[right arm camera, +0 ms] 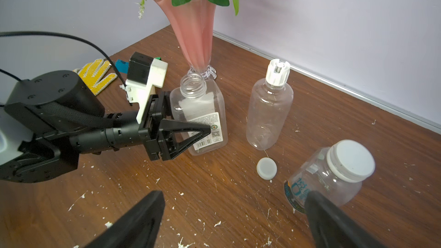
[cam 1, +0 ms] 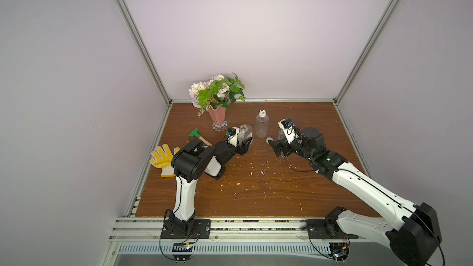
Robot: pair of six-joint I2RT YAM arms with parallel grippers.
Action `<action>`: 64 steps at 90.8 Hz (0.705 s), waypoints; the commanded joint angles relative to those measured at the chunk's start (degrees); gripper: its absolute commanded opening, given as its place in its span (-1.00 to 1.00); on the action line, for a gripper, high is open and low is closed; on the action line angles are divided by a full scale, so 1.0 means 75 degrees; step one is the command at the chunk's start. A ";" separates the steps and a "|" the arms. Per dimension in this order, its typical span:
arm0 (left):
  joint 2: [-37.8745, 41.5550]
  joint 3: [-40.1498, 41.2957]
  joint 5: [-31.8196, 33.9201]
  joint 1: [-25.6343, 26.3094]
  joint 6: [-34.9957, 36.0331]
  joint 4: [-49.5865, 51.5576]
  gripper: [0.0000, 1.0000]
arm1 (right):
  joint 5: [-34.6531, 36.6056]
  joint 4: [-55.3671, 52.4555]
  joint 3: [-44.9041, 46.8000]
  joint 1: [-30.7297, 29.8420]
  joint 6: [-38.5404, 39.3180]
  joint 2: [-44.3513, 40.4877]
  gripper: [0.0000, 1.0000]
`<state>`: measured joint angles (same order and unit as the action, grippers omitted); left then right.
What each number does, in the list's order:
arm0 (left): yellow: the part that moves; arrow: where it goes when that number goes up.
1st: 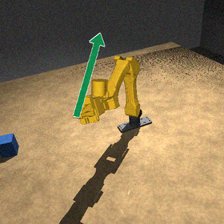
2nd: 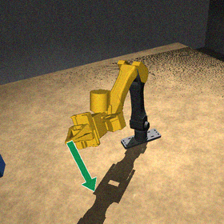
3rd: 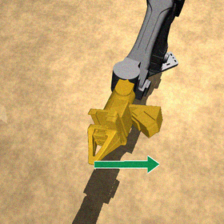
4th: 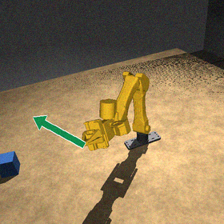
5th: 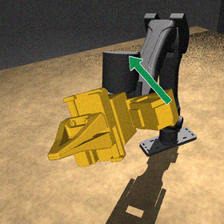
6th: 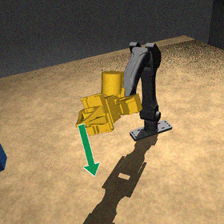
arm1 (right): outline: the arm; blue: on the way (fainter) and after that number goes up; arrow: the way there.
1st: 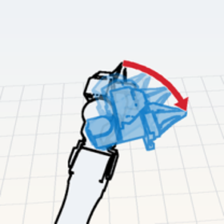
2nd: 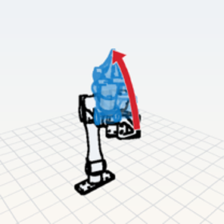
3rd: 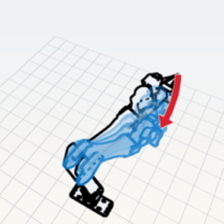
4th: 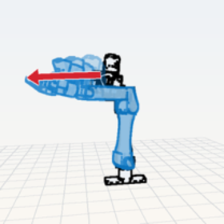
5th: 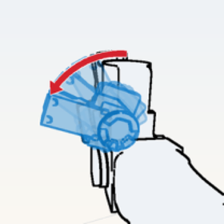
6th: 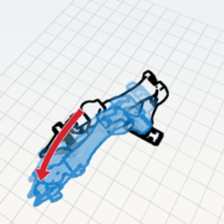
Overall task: Screw on the bottle caps
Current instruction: Pick up the plastic bottle at the center of the board.
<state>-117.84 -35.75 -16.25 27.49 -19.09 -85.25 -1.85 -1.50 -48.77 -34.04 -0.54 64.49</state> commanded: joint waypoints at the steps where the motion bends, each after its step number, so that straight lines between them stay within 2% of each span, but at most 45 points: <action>1: -0.0064 -0.0076 -0.0149 0.0093 0.0005 0.0135 0.27 | 0.0103 0.0083 0.0138 0.0034 -0.0287 -0.0164 0.97; 32: 0.0919 0.0731 0.0162 0.0238 0.0736 0.0186 0.09 | 0.0392 0.0151 0.0484 0.0030 -0.0934 0.0055 0.78; 47: 0.1948 0.1393 0.0198 0.0256 0.0911 0.0669 0.04 | 0.0249 0.0472 0.0743 0.0016 -0.1411 0.0483 0.62; 64: 0.3585 0.2184 0.0146 0.0278 0.1047 0.1564 0.02 | 0.0224 0.1087 0.0799 -0.0154 -0.1756 0.1331 0.47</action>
<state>-97.45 -22.00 -15.18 28.93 -12.99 -77.82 -0.25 1.54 -42.92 -34.24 -10.70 72.07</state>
